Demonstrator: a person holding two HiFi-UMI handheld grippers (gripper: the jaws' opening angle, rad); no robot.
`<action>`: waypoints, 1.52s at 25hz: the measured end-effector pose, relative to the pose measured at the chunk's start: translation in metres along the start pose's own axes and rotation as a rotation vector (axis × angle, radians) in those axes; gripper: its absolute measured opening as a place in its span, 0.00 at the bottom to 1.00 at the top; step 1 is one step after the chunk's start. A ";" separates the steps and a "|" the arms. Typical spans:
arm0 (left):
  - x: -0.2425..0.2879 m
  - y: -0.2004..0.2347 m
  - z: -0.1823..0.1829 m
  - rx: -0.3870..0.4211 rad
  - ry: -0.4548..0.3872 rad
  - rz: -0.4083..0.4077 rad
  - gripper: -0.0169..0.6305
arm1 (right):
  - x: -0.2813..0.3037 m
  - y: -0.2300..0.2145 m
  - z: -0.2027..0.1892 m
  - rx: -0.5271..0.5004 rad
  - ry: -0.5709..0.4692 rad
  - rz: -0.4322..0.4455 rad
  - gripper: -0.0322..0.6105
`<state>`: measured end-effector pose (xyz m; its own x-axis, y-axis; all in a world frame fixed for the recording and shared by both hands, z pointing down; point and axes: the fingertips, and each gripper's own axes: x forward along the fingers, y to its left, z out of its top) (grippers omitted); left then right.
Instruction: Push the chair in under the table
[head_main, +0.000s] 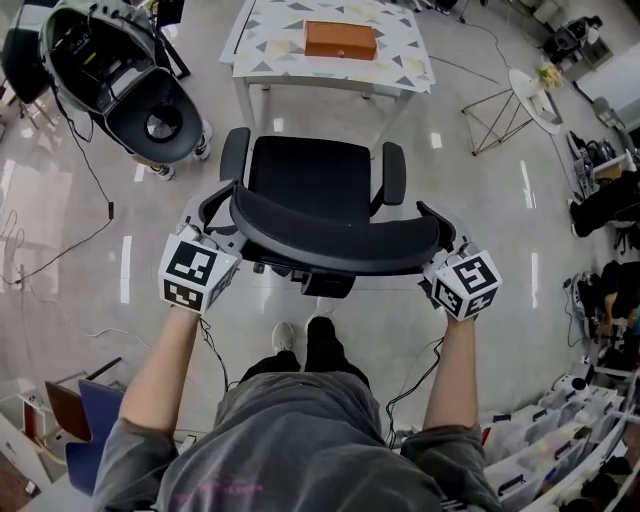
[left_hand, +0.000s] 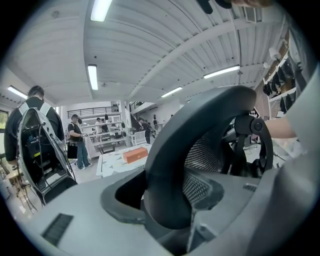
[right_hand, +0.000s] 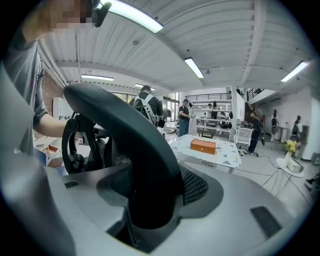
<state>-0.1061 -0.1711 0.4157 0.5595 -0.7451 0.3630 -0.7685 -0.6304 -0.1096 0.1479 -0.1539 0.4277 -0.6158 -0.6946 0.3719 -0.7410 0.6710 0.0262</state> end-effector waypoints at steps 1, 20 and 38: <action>0.007 0.004 0.002 -0.003 0.001 -0.001 0.37 | 0.005 -0.007 0.001 0.000 0.000 0.003 0.43; 0.123 0.079 0.040 -0.028 -0.023 0.061 0.37 | 0.099 -0.124 0.037 -0.039 -0.035 0.078 0.43; 0.193 0.134 0.060 -0.030 -0.040 0.046 0.37 | 0.160 -0.186 0.060 -0.046 -0.032 0.104 0.43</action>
<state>-0.0822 -0.4122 0.4153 0.5348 -0.7817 0.3210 -0.8024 -0.5888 -0.0970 0.1707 -0.4057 0.4265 -0.6978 -0.6279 0.3447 -0.6599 0.7507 0.0316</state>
